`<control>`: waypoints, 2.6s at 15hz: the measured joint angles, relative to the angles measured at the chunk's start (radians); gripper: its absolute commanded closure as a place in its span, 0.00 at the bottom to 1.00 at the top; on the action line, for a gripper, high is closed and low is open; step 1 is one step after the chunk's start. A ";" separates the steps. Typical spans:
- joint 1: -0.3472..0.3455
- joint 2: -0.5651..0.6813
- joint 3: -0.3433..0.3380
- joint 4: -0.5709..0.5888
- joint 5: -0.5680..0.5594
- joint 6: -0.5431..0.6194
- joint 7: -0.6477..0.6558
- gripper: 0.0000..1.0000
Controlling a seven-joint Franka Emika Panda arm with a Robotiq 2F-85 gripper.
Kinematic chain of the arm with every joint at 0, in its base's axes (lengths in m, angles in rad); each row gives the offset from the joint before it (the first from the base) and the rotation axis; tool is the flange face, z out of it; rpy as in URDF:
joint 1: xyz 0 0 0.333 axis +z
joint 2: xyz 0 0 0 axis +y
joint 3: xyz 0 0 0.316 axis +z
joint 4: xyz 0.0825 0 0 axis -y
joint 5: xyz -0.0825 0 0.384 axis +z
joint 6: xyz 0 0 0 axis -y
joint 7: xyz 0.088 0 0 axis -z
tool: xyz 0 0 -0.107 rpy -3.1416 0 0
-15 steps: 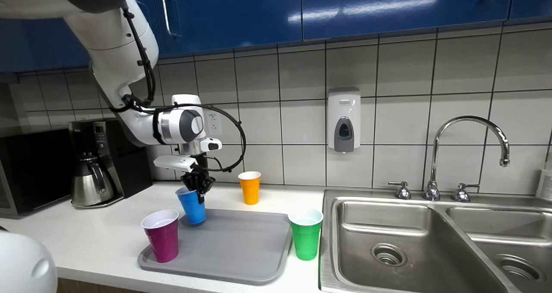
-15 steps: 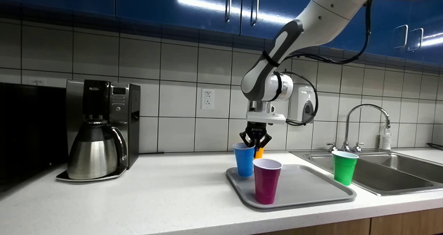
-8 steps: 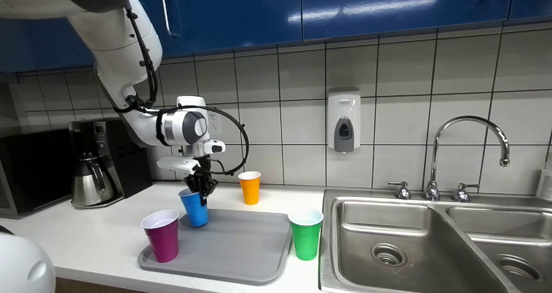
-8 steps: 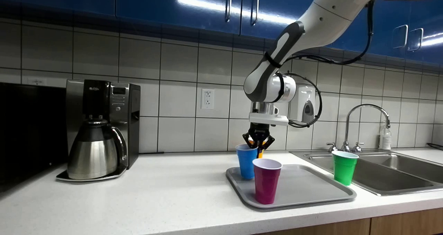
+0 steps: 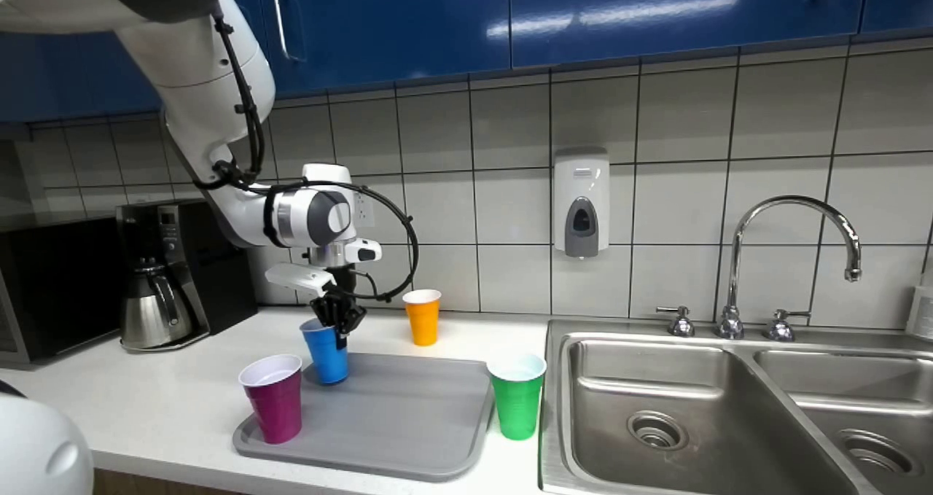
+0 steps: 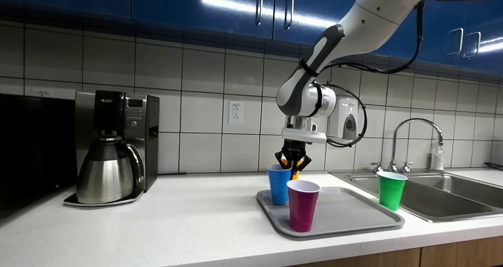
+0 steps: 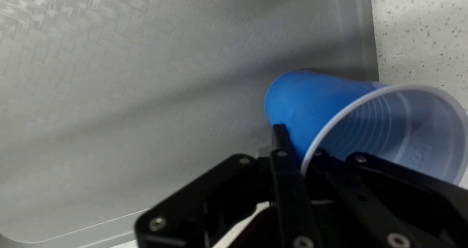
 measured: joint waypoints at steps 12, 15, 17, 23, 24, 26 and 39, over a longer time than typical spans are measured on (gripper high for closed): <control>-0.005 0.024 0.000 -0.001 0.004 0.001 0.000 0.28; -0.005 0.024 0.000 -0.001 0.004 0.000 0.000 0.06; -0.005 0.024 0.000 -0.001 0.004 0.000 0.000 0.00; -0.005 0.015 0.000 -0.001 -0.004 0.000 0.000 0.00; -0.004 0.008 0.000 -0.001 -0.008 0.000 0.000 0.00; -0.003 -0.009 0.000 -0.001 -0.012 0.000 0.000 0.00; -0.002 -0.091 -0.009 0.017 -0.125 0.001 0.011 0.00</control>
